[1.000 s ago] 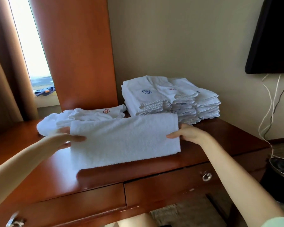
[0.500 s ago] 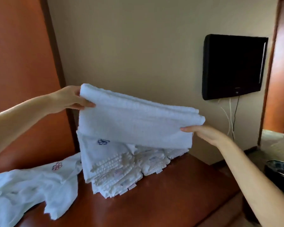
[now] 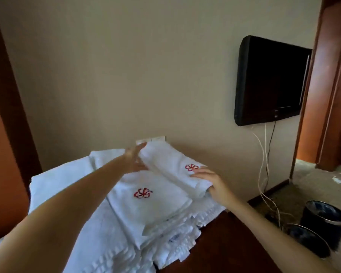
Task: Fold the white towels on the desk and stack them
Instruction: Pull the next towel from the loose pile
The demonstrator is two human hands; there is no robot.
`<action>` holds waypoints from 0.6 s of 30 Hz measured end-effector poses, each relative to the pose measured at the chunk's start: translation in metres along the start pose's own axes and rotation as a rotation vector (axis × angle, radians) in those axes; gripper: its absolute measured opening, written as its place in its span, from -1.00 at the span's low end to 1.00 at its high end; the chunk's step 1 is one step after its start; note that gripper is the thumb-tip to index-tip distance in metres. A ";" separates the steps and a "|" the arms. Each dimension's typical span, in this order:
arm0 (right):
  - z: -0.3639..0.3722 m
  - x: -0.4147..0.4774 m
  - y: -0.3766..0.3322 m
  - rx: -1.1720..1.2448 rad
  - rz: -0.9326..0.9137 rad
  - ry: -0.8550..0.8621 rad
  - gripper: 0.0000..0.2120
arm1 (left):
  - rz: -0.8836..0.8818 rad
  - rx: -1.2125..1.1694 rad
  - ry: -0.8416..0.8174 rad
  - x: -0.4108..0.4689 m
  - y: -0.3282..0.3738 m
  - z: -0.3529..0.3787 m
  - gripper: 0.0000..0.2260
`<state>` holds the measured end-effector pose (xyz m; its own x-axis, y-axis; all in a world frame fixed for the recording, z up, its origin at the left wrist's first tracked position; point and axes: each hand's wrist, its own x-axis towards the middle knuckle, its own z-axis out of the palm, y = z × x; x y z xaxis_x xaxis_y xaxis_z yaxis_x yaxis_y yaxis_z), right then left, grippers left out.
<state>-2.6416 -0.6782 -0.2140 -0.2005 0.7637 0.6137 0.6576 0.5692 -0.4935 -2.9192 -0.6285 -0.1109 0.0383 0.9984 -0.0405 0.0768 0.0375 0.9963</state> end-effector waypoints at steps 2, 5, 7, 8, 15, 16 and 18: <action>0.025 -0.009 0.010 -0.019 -0.040 0.050 -0.33 | -0.027 0.009 0.005 0.006 -0.016 0.016 -0.36; 0.013 -0.001 0.006 0.005 -0.065 0.088 -0.33 | -0.090 -0.026 0.011 0.021 -0.018 0.024 -0.34; 0.009 -0.001 0.001 0.004 -0.058 0.061 -0.34 | -0.124 -0.084 0.072 0.035 -0.019 0.027 -0.35; 0.009 -0.002 0.000 -0.002 -0.054 0.045 -0.34 | -0.144 -0.110 0.109 0.042 -0.019 0.033 -0.33; 0.007 -0.004 -0.013 -0.032 -0.113 0.082 -0.32 | 0.051 0.068 0.379 0.083 -0.048 0.053 -0.66; 0.006 -0.003 -0.014 -0.007 -0.111 0.074 -0.29 | 0.043 0.052 0.394 0.083 -0.045 0.051 -0.59; 0.003 -0.005 -0.016 0.018 -0.116 0.061 -0.27 | 0.091 0.079 0.427 0.083 -0.037 0.048 -0.49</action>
<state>-2.6532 -0.6904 -0.2114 -0.2297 0.6729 0.7031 0.6197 0.6582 -0.4275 -2.8708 -0.5494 -0.1546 -0.3652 0.9257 0.0981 0.1689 -0.0377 0.9849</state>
